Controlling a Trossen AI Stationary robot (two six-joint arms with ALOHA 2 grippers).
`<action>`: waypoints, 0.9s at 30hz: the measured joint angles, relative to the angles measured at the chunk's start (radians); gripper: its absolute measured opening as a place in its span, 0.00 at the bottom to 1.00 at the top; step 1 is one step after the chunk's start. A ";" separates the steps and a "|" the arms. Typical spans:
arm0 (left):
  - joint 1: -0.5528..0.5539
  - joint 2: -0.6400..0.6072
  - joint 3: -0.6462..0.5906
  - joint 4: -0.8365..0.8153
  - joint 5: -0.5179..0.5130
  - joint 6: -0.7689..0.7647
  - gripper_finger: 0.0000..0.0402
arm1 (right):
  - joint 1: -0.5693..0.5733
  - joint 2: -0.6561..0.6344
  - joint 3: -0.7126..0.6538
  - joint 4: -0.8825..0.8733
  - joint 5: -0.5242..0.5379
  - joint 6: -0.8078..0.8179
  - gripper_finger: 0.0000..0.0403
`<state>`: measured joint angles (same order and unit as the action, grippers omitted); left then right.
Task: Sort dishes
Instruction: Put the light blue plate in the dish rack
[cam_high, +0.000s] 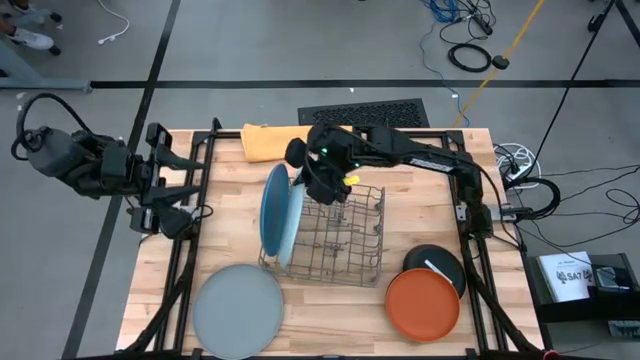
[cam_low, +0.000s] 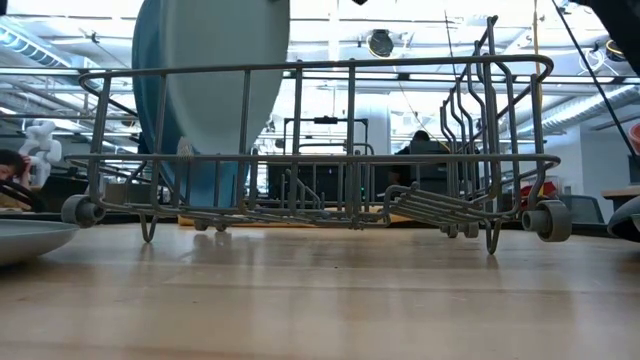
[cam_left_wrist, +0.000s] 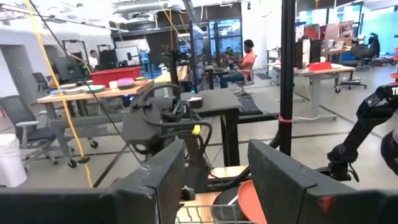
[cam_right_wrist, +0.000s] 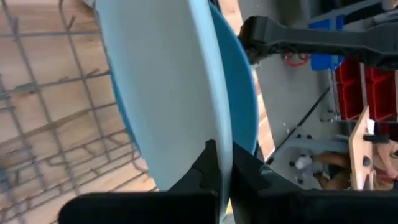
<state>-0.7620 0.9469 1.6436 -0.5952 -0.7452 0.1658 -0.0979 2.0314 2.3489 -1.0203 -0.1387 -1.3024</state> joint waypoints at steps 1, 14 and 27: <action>0.000 -0.004 0.000 -0.001 -0.001 0.000 0.44 | -0.007 0.006 0.000 0.001 -0.022 -0.001 0.01; 0.000 -0.016 0.000 -0.023 -0.032 0.005 0.44 | -0.075 0.093 0.002 -0.026 -0.158 0.033 0.01; 0.000 -0.015 0.000 -0.027 -0.031 -0.003 0.44 | -0.090 0.174 0.000 0.127 -0.117 0.047 0.05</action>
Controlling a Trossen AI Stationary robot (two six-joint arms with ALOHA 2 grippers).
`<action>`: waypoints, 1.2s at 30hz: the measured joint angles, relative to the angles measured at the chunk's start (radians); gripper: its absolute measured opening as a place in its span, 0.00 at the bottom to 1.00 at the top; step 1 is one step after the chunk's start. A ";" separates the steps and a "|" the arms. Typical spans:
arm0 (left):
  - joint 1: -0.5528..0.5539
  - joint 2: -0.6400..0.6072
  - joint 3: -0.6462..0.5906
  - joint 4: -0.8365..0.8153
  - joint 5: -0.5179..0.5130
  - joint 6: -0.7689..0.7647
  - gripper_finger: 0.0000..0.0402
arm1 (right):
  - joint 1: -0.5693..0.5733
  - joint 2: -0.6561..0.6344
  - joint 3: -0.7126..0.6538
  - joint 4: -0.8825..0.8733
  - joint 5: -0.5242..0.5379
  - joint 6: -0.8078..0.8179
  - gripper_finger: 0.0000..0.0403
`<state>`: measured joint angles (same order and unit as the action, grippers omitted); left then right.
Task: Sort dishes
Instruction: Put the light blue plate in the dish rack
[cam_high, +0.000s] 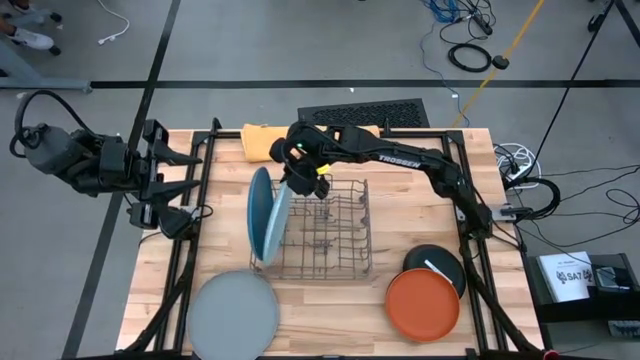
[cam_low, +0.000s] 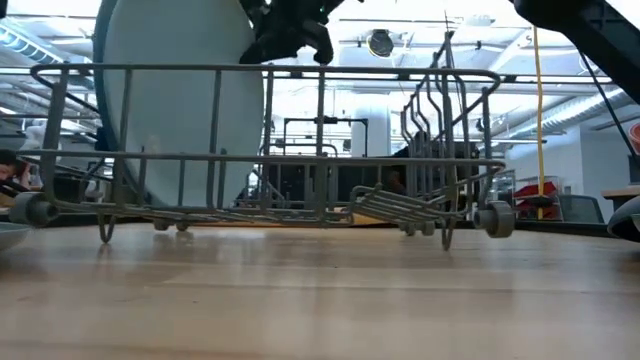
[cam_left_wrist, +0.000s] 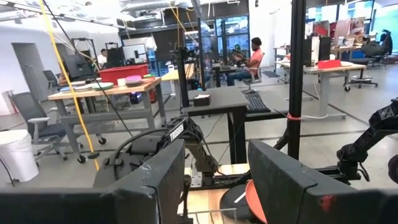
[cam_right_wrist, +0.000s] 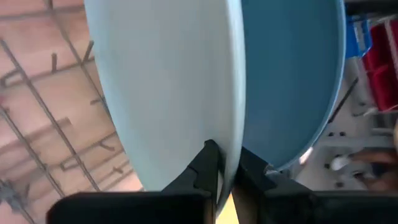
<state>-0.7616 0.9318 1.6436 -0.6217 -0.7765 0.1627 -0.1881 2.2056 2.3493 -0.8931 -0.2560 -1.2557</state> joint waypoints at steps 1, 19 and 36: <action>0.000 0.000 0.000 -0.001 0.000 0.000 0.44 | 0.006 -0.005 0.000 -0.001 0.004 -0.024 0.04; 0.000 0.000 0.000 -0.015 -0.009 0.000 0.44 | 0.058 -0.046 -0.001 0.032 0.009 -0.125 0.01; 0.000 0.000 0.000 -0.016 -0.010 0.001 0.44 | 0.054 -0.048 -0.001 0.069 0.019 -0.153 0.01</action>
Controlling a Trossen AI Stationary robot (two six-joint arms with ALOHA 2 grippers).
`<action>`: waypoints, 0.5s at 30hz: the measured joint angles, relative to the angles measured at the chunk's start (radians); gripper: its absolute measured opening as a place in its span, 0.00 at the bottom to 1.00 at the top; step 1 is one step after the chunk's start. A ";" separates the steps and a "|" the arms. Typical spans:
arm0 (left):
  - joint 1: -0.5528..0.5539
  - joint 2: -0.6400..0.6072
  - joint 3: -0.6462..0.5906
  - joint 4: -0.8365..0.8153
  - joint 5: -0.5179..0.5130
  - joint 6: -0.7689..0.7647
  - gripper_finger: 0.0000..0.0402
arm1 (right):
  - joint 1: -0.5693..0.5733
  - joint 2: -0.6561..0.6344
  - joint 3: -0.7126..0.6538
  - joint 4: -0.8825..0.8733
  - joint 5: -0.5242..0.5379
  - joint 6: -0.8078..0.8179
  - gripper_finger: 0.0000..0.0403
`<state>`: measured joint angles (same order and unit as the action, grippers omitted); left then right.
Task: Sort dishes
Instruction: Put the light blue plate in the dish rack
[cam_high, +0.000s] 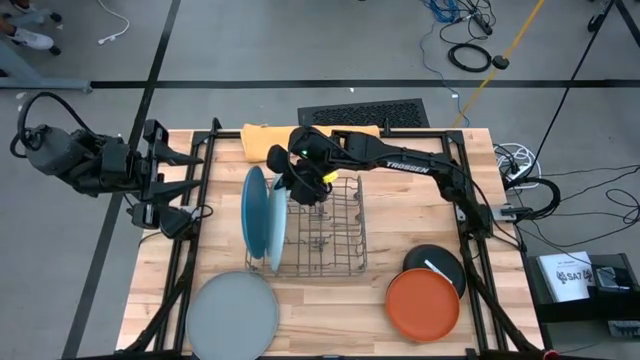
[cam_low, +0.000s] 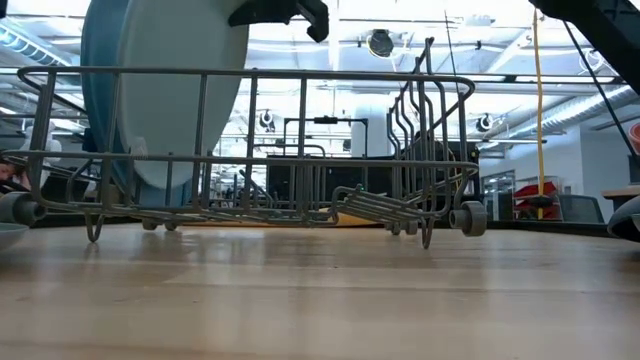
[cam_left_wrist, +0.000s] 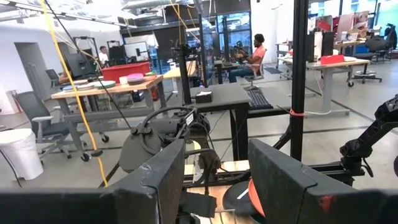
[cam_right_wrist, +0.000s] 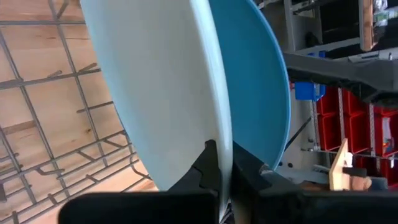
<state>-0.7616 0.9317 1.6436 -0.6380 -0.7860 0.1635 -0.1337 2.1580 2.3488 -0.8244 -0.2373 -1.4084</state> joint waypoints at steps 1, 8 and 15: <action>0.000 0.000 0.000 0.000 0.000 0.000 0.44 | -0.007 0.003 0.000 -0.002 -0.001 0.009 0.01; 0.000 0.000 0.000 0.000 0.000 0.000 0.44 | -0.041 0.043 0.001 0.007 -0.003 0.035 0.01; 0.000 0.000 0.000 0.000 -0.001 0.000 0.44 | -0.057 0.097 0.002 0.094 0.001 0.102 0.04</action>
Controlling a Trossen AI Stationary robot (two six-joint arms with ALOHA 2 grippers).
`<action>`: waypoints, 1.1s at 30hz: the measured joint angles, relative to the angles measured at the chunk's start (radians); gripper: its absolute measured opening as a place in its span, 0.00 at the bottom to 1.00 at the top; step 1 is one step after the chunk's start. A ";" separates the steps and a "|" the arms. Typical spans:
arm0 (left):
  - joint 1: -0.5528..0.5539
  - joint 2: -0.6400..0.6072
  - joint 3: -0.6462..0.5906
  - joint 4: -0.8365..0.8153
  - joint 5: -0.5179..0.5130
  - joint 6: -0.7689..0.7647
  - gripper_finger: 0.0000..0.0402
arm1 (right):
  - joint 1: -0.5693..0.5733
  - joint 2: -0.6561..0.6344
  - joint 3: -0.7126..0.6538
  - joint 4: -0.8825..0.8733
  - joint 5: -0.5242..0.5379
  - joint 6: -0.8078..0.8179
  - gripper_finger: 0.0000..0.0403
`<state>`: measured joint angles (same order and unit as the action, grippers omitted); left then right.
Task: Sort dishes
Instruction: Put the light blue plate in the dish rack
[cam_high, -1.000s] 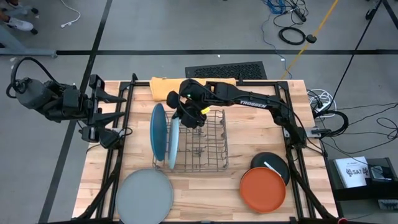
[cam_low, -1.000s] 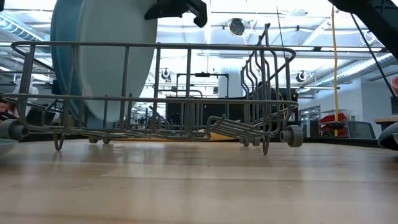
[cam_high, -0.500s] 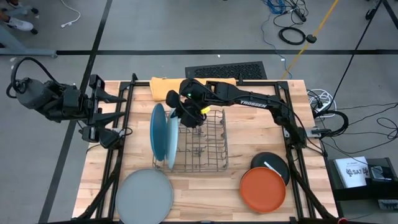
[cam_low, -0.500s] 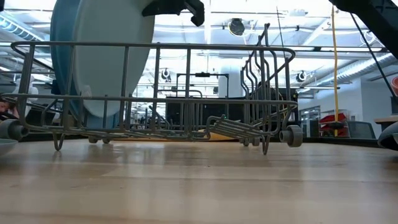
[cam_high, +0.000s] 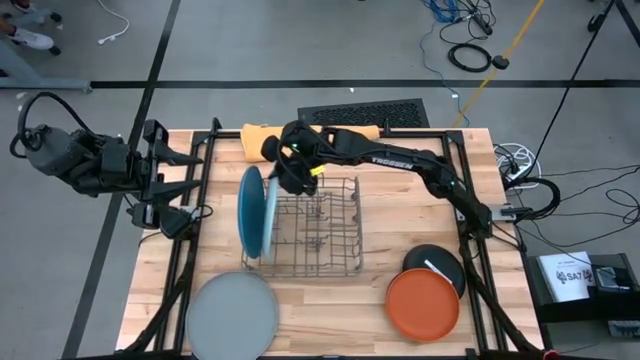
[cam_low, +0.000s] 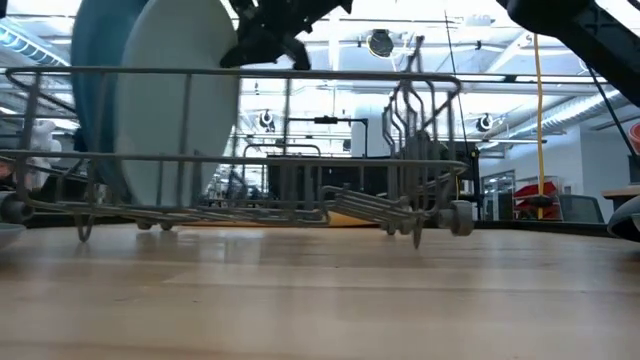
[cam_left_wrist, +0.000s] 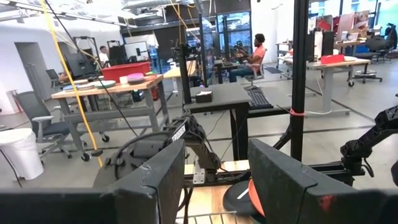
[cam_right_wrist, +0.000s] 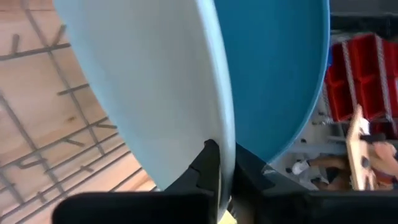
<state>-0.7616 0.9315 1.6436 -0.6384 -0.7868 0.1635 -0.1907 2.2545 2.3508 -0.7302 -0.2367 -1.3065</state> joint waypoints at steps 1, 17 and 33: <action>0.000 0.000 0.000 0.000 0.000 0.000 0.44 | 0.000 0.005 0.000 0.013 0.002 0.012 0.05; 0.000 0.000 0.000 -0.033 -0.001 -0.001 0.44 | 0.010 0.006 -0.002 0.140 0.128 0.071 0.46; 0.000 0.000 0.000 -0.032 -0.003 -0.007 0.44 | 0.009 -0.003 -0.002 0.288 0.134 0.268 0.50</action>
<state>-0.7612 0.9317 1.6436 -0.6708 -0.7895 0.1568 -0.1814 2.2513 2.3486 -0.4422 -0.1022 -1.0383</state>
